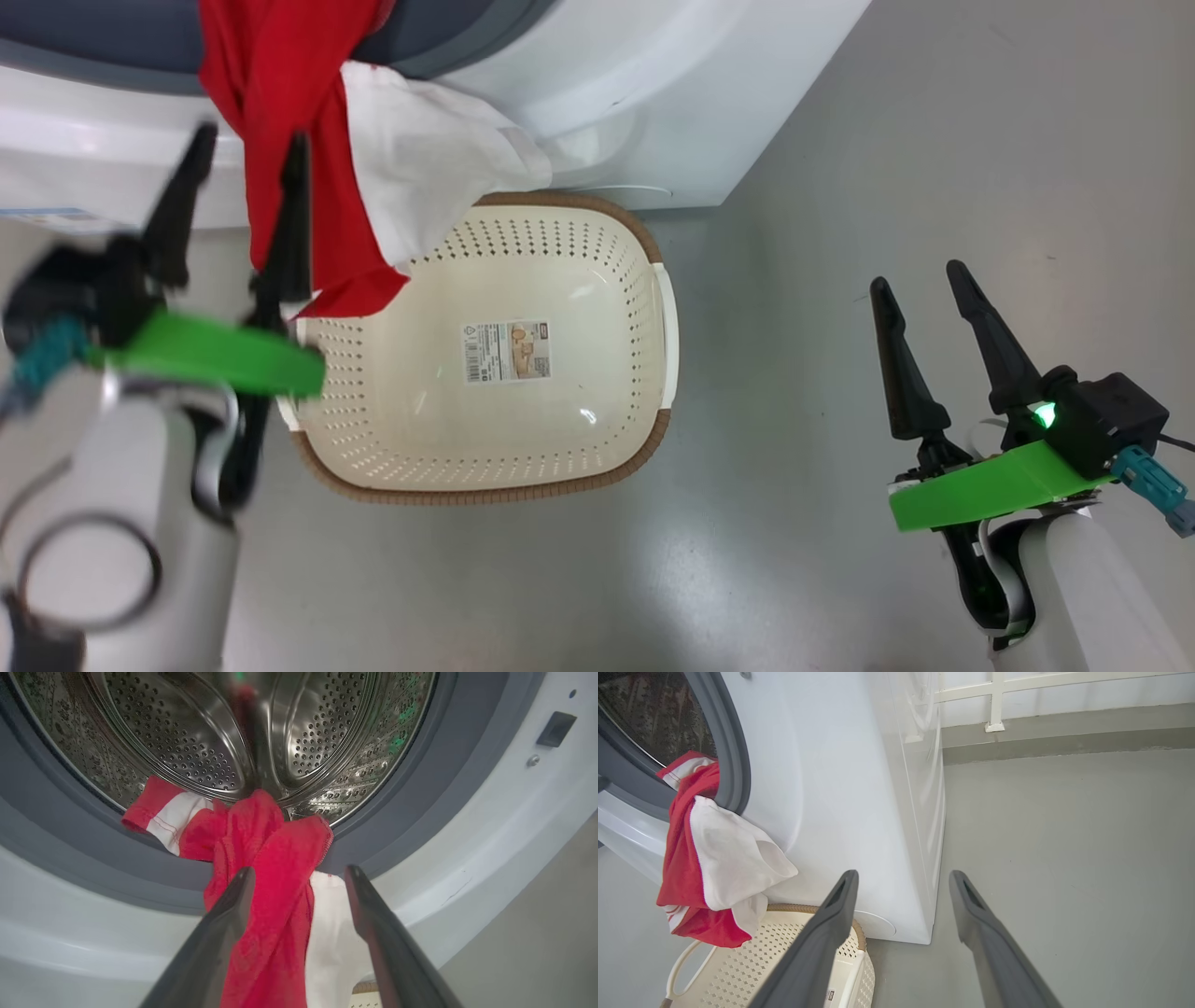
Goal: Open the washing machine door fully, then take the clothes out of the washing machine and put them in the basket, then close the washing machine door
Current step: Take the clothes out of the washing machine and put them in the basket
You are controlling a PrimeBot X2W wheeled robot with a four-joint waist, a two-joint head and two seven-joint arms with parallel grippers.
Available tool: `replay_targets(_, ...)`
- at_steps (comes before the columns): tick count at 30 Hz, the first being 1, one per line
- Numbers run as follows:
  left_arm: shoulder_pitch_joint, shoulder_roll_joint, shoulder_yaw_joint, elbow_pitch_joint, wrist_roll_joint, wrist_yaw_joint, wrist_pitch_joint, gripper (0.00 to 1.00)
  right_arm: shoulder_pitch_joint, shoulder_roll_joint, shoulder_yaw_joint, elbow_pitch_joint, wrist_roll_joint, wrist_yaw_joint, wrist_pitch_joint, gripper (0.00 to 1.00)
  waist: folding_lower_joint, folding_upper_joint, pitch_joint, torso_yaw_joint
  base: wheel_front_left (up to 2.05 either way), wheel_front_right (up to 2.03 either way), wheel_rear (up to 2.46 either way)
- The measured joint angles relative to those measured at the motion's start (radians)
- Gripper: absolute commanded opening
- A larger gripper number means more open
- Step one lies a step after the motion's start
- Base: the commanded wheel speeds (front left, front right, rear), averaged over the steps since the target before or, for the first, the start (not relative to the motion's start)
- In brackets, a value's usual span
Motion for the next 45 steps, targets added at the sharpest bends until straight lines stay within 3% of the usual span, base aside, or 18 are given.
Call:
replay_targets(14, -0.391, 0.012, -0.071, 0.309, 0.022, 0.003, 0.135, 1.0, -0.035, 0.0, 0.01, -0.002, 0.009, 0.0, 0.0, 1.0, 0.0, 0.0, 0.048, -0.014, 0.0, 0.0, 0.0)
replay_targets(24, -0.601, 0.022, -0.101, 0.568, 0.063, 0.036, 0.183, 1.0, -0.056, 0.0, 0.037, -0.003, 0.019, 0.0, 0.0, 1.0, 0.0, 0.0, 0.068, -0.041, 0.0, 0.0, 0.0)
replay_targets(34, -0.697, 0.051, -0.116, 0.783, 0.07, 0.031, 0.211, 1.0, -0.061, 0.0, 0.066, -0.003, 0.053, 0.0, 0.0, 1.0, 0.0, 0.0, 0.078, -0.085, 0.0, 0.0, 0.0)
replay_targets(45, -0.757, 0.056, -0.138, 0.88, 0.062, 0.01, 0.178, 1.0, -0.061, 0.0, 0.081, -0.005, 0.06, 0.0, 0.0, 1.0, 0.0, 0.0, 0.088, -0.115, 0.0, 0.0, 0.0)
